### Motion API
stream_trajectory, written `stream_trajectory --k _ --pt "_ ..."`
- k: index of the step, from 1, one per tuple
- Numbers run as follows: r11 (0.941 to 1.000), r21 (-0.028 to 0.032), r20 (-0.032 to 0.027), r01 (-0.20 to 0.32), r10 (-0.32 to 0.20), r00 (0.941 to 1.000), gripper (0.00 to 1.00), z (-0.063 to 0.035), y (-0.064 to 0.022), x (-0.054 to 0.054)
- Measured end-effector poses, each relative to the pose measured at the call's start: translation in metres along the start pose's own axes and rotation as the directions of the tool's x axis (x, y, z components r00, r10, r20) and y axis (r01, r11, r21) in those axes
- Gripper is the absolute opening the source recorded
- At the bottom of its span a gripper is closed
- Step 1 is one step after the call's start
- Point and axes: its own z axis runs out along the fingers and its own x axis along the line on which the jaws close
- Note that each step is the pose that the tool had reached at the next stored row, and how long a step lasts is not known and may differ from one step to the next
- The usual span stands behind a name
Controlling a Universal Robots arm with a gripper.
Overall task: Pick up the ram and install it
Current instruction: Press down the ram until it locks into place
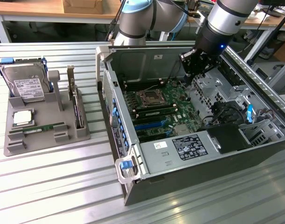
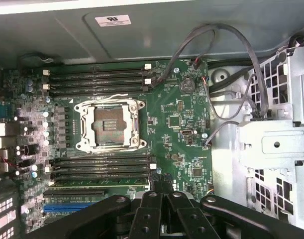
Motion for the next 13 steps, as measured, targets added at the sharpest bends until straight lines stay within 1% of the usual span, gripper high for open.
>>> stream_trajectory --k 3,4,6,8,13 --pt "0.9997 -0.001 0.002 -0.026 0.026 0.9997 0.11 0.0 0.0 0.0" --pt "0.9987 -0.0019 0.0039 -0.051 0.051 0.9987 0.11 0.0 0.0 0.0" --pt "0.9961 -0.0034 0.0067 -0.089 0.089 0.996 0.11 0.0001 0.0 0.0" --pt "0.9916 -0.0051 0.0096 -0.129 0.129 0.9915 0.11 0.0001 0.0 0.0" --pt "0.9912 -0.0053 0.0099 -0.132 0.132 0.9912 0.11 0.0001 0.0 0.0"
